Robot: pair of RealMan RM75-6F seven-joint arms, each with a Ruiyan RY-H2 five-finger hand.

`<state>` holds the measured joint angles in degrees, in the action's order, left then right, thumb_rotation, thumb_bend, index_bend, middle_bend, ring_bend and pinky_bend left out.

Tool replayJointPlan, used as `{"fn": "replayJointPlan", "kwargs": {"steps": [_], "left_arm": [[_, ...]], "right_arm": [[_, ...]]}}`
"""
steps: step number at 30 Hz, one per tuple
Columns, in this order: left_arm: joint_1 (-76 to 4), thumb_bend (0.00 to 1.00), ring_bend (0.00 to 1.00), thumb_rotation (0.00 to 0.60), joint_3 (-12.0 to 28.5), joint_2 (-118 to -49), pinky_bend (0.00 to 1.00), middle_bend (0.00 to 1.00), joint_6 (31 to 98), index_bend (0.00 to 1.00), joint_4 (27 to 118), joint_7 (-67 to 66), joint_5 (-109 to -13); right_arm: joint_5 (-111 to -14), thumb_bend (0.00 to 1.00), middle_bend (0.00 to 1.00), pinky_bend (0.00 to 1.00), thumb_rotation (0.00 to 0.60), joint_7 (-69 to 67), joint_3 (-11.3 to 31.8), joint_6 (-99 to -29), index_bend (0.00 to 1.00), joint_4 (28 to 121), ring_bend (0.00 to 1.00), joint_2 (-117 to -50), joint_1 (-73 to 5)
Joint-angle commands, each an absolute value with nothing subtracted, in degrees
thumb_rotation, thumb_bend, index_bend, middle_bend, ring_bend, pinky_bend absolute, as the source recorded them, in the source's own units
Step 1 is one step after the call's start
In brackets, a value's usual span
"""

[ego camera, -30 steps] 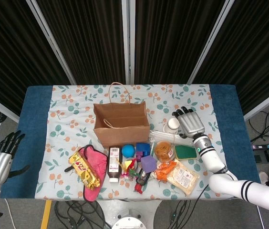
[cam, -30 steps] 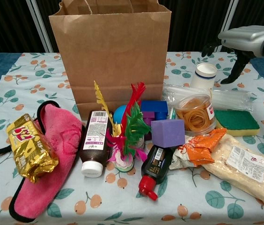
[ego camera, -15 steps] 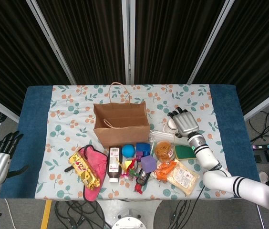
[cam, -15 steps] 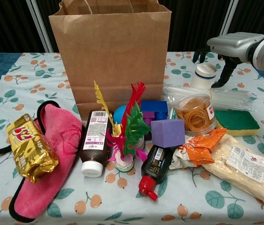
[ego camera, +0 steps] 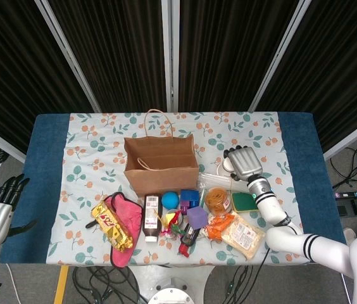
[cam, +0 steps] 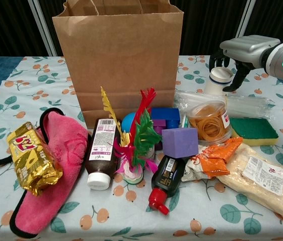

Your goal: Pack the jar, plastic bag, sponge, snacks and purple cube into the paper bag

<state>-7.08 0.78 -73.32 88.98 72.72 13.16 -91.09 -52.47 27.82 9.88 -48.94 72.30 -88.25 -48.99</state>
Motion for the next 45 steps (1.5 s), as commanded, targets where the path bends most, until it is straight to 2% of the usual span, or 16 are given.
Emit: {"fn": "replayJointPlan", "kwargs": {"steps": [1,6,10,14,18,24,32,45], "left_arm": [[-7.1,0.1,0.06,0.6,0.8,-73.3,0.2,0.16,89.0,0.1,72.7,13.2,-91.1],[-7.1,0.1,0.06,0.6,0.6,-73.4,0.2,0.16,88.8,0.1,72.8,13.1,-91.2],[-7.2,0.1,0.06,0.6,0.5,-73.7,0.2,0.16,88.6,0.1,72.7,13.2,-91.4],[-7.4,0.1,0.06,0.6,0.4,-73.8,0.2,0.16,88.6,0.1,72.6,13.1,-91.8],[-7.5,0.1,0.06,0.6,0.5,-73.7,0.2,0.16,88.7,0.1,72.9,12.9,-92.0],[-7.5,0.1,0.06,0.6,0.4,-73.6,0.2,0.16,88.8,0.1,73.2,12.6,-92.1],[-7.5,0.1,0.06,0.6,0.3,-74.0,0.2,0.16,88.5,0.1,73.0,12.8,-92.0],[-7.1,0.1,0.06,0.6,0.6,-74.0,0.2,0.16,88.9,0.1,71.9,14.2,-91.2]], "right_arm": [[-53.5,0.19,0.43,0.48,0.6,26.9,9.9,-49.9,0.5,72.0,0.37,-88.4,-48.5],[-55.9,0.21,0.46,0.51,0.6,26.0,10.5,-53.2,0.54,74.7,0.4,-85.9,-47.2],[-59.0,0.21,0.46,0.51,0.6,25.5,12.5,-58.9,0.54,81.3,0.4,-81.0,-45.8],[-62.5,0.2,0.47,0.51,0.6,26.1,16.6,-66.0,0.55,91.2,0.4,-73.8,-44.7],[-63.7,0.21,0.47,0.51,0.6,28.4,20.7,-70.3,0.55,100.0,0.4,-67.8,-44.5],[-63.5,0.21,0.47,0.51,0.6,31.8,25.3,-72.7,0.55,109.0,0.4,-63.3,-45.9],[-62.0,0.21,0.47,0.51,0.6,36.1,27.7,-72.2,0.55,113.5,0.4,-65.4,-51.0],[-58.8,0.18,0.47,0.51,0.6,37.9,22.2,-69.3,0.55,110.4,0.4,-75.2,-55.1]]}}
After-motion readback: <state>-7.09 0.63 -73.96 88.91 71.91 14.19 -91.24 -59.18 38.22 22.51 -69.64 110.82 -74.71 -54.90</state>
